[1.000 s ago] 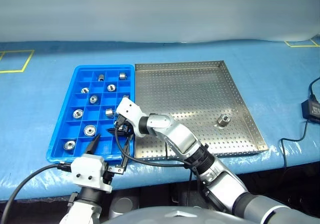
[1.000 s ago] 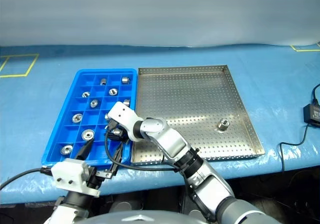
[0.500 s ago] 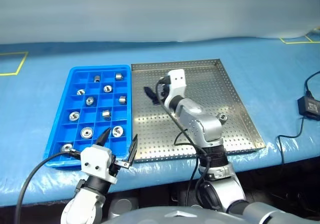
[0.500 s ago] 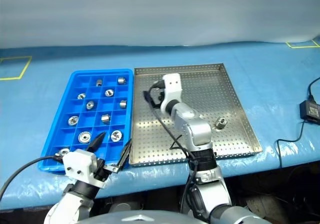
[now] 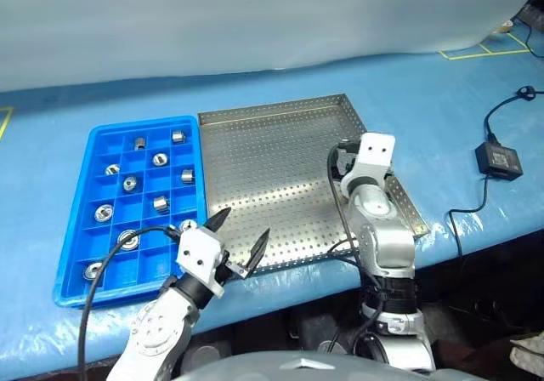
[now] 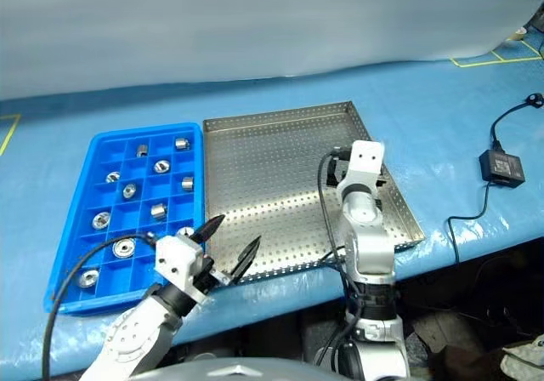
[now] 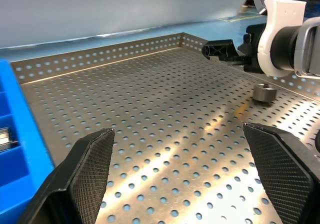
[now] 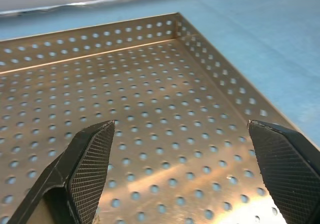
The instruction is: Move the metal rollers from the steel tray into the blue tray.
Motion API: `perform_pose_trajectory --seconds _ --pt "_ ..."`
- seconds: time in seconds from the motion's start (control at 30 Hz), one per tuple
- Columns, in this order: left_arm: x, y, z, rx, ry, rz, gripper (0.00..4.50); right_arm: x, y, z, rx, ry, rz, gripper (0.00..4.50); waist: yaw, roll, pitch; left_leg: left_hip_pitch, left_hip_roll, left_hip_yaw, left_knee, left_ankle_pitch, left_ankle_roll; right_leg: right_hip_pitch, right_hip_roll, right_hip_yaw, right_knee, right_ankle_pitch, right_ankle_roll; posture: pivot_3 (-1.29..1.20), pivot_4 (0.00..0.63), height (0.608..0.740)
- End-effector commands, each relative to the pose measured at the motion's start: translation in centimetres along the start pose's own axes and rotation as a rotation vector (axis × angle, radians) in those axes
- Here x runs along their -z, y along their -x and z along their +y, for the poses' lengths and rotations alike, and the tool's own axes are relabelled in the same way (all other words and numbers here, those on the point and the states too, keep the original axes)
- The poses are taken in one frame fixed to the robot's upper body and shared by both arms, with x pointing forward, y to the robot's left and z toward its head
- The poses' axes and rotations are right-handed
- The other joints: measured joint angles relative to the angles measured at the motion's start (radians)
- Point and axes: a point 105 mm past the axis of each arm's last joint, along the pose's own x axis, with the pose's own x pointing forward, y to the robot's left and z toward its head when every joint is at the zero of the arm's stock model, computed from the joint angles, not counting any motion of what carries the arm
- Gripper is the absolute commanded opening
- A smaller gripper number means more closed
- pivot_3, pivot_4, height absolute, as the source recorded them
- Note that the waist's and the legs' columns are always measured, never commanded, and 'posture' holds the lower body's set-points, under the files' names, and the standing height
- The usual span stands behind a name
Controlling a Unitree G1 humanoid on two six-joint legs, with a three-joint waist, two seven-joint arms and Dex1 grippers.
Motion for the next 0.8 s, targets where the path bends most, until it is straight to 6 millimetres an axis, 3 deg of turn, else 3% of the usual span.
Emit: perform_pose_trajectory --seconds 0.03,0.2,0.47,0.6,0.8 --pt "-0.1 -0.5 -0.9 0.056 0.004 -0.003 4.50 -0.3 1.0 -0.6 0.013 -0.007 -0.008 4.48 -0.011 0.000 0.000 0.000 0.000 0.000 0.000 0.000 0.000 0.000 0.000 0.000 0.000 0.000 0.000 -0.09 0.150 0.740" --pt "-0.2 -0.9 -1.1 0.077 0.006 -0.008 4.50 1.9 2.0 -1.0 0.024 -0.029 0.080 4.48 -0.033 0.001 0.000 0.001 0.000 0.001 0.000 0.000 0.000 0.000 0.000 0.002 0.000 0.000 0.000 -0.11 0.150 0.740" --pt "-0.3 -1.0 -1.1 0.080 0.003 -0.004 4.50 4.8 2.6 0.5 -0.069 -0.025 0.206 4.48 -0.042 0.000 0.000 0.002 0.000 0.003 0.000 0.000 0.000 0.000 0.001 0.003 0.001 0.000 0.000 -0.11 0.150 0.740" --pt "-0.3 -1.0 -1.1 0.075 0.005 -0.005 4.50 5.7 2.5 0.3 -0.066 -0.014 0.231 3.57 -0.042 0.000 -0.001 0.002 0.000 0.003 0.000 0.000 0.000 0.001 0.001 0.004 0.001 0.000 0.001 -0.10 0.150 0.740" --pt "-0.5 -0.8 -0.5 0.016 0.000 -0.014 4.50 3.8 2.0 1.9 -0.145 0.036 0.158 1.69 -0.040 0.000 -0.001 0.005 0.000 0.005 0.000 0.000 0.000 0.002 0.001 0.006 0.001 0.000 0.001 -0.06 0.150 0.740"
